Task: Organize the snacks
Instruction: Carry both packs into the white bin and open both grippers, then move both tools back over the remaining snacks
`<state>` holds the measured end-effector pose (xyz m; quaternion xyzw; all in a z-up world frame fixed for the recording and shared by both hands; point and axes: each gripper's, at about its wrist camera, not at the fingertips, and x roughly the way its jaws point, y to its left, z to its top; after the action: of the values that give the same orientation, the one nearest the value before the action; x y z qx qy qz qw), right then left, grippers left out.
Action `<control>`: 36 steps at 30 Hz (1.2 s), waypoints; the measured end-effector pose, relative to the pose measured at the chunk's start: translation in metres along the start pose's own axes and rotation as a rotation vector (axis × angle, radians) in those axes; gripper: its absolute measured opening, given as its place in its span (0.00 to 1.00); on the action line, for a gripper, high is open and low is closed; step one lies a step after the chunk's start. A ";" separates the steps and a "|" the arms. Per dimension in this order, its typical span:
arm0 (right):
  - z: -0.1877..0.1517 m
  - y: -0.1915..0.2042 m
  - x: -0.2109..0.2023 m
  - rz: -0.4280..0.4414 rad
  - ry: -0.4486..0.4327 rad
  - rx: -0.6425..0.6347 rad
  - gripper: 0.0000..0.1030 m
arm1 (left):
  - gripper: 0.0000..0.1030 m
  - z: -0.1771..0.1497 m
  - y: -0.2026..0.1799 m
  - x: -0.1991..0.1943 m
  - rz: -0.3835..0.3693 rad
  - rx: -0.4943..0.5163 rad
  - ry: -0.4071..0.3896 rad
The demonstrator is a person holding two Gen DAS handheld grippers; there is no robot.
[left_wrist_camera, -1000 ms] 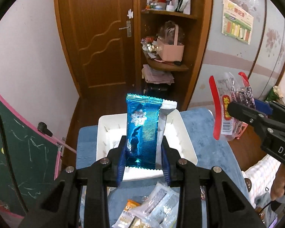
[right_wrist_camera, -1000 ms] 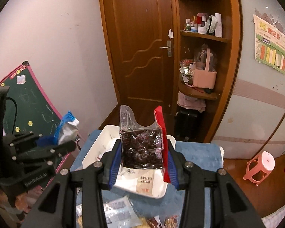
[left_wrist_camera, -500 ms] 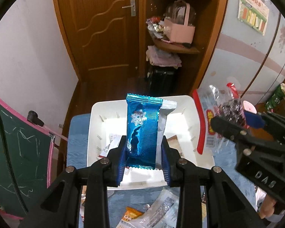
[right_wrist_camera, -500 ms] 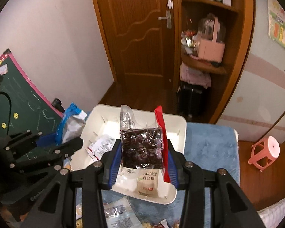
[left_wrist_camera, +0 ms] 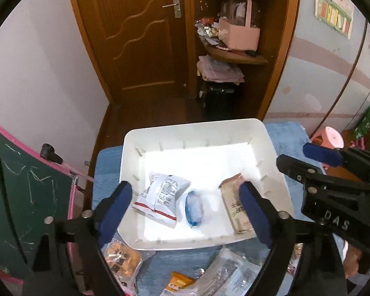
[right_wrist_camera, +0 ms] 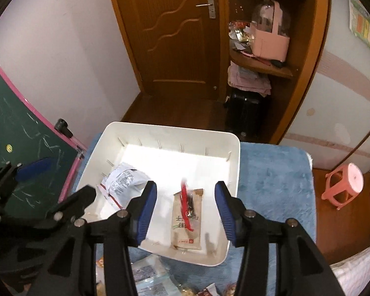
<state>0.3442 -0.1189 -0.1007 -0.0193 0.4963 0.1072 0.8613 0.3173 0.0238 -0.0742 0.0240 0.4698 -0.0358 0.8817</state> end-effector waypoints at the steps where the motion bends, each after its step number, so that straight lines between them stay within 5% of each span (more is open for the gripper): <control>1: 0.000 -0.002 -0.001 0.010 0.001 0.011 0.49 | 0.86 0.000 0.001 -0.002 -0.010 -0.003 0.002; 36: -0.083 -0.029 -0.114 0.012 -0.063 -0.016 0.50 | 0.86 -0.081 -0.054 -0.119 0.037 0.110 -0.094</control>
<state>0.2248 -0.1776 -0.0472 -0.0200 0.4682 0.1171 0.8756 0.1792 -0.0192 -0.0207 0.0793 0.4245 -0.0465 0.9008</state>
